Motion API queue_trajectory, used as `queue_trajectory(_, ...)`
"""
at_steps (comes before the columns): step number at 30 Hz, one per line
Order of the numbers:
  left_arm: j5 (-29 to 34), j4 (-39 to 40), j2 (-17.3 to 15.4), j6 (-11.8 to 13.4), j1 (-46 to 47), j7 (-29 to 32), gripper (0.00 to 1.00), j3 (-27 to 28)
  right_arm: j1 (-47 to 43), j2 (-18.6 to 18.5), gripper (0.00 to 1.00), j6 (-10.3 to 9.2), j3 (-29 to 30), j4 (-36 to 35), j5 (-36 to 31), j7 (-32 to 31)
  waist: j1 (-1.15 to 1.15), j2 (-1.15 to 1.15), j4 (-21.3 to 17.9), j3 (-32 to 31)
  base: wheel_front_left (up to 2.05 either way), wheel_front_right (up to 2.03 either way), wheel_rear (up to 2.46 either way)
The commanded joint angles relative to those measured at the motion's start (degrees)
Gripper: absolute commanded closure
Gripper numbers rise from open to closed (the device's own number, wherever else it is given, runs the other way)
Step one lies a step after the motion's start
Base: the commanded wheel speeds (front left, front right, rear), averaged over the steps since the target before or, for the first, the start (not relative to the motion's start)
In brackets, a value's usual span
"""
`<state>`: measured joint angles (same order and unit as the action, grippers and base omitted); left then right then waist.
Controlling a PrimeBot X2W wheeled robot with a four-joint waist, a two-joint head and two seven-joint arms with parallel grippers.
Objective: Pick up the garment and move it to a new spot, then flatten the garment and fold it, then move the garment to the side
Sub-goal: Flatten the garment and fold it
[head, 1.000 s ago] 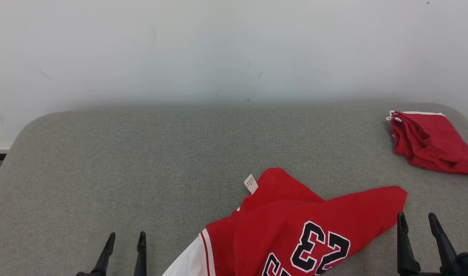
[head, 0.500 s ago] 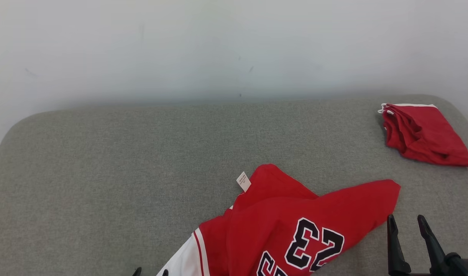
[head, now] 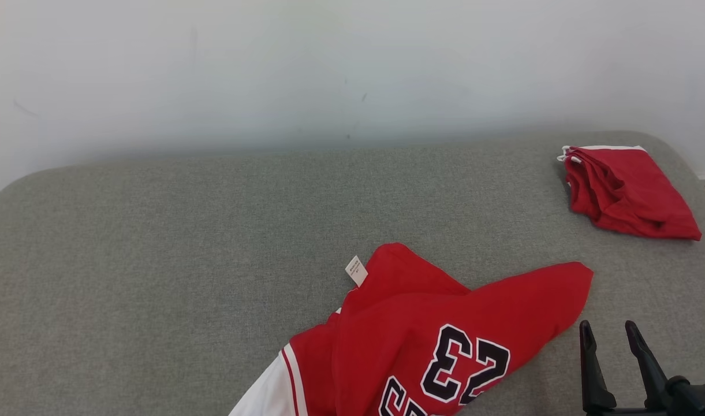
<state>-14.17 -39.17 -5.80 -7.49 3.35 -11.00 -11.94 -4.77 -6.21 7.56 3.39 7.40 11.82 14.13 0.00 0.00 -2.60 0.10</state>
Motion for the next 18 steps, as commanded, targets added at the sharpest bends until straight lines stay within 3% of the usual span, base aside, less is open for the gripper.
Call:
queue_trajectory(1, -0.2, -1.3, 0.5, 0.1, 1.0, -0.3, 1.00, -0.5, 0.4, -0.5, 0.00, -0.13, -0.1, 0.0, 0.2, 0.1, 0.00, 0.00, -0.2, 0.1, 0.00, 0.00, 0.00)
queue_trajectory(9, 0.8, 1.0, -1.9, 0.2, 5.9, -3.1, 1.00, -0.4, 0.4, -0.6, 0.00, -0.14, 0.8, -0.5, 0.3, 0.0, 0.00, 0.00, -0.1, 0.6, 0.00, 0.00, 0.00)
queue_trajectory(18, 2.7, 10.9, -9.4, 0.1, 20.4, 1.3, 1.00, -2.5, 2.4, 0.4, 0.00, -0.14, 1.1, 0.4, 0.7, 0.7, 0.00, 0.00, -1.1, 3.2, 0.00, 0.00, 0.00)
